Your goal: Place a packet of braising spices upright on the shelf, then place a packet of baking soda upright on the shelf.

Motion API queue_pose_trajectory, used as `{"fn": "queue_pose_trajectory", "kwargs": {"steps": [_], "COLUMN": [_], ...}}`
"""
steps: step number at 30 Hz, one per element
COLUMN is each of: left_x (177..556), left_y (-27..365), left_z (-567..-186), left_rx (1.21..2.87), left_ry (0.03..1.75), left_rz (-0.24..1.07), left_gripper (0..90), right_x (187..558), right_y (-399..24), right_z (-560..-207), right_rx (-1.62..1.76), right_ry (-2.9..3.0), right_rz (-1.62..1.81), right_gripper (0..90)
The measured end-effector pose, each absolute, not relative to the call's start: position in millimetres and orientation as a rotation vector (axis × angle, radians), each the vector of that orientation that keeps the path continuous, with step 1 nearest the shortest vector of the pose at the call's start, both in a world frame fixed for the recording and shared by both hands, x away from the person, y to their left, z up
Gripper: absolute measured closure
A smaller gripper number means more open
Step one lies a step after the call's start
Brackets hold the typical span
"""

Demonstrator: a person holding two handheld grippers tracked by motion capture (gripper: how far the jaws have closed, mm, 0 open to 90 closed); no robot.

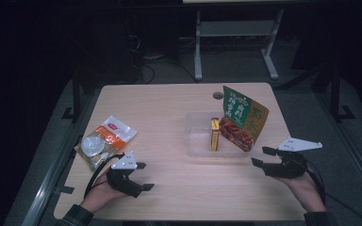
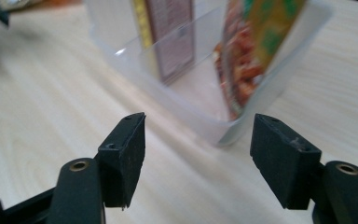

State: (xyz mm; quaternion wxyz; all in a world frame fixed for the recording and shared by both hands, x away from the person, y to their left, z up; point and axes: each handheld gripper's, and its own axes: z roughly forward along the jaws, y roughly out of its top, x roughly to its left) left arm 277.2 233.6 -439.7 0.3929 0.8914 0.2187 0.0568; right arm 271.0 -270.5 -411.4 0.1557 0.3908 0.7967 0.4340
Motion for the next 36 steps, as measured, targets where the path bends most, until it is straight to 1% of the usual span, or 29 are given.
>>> {"fn": "queue_pose_trajectory", "kwargs": {"steps": [6,11,18,22,29,32,36], "left_x": [277.1,279.7,287.2,294.7,314.5,321.4,332.7], "left_y": [234.5,241.4,255.4,267.5,297.6,310.0,327.6], "left_z": [-439.5,-434.7,-425.6,-417.8,-406.8,-402.9,-397.5], "left_rx": [2.262,2.252,2.22,2.217,2.165,2.137,2.134], "left_ry": [0.564,0.595,0.653,0.685,0.81,0.862,0.914], "left_rz": [0.146,0.174,0.217,0.266,0.33,0.358,0.409], "left_gripper": [17.2,17.2,17.3,18.2,19.1,22.4,33.0], "right_x": [257.8,249.4,248.4,249.6,250.1,250.4,250.7], "right_y": [-260.5,-252.2,-241.1,-237.1,-233.6,-233.4,-231.7], "right_z": [-424.6,-434.0,-438.0,-440.7,-441.2,-441.1,-442.0], "right_rx": [1.076,1.063,1.007,0.987,0.964,0.963,0.968], "right_ry": [2.368,2.422,2.462,2.48,2.493,2.49,2.494], "right_rz": [1.242,1.246,1.272,1.275,1.275,1.281,1.279], "right_gripper": [35.6,35.1,33.4,32.7,31.7,31.7,31.7]}}
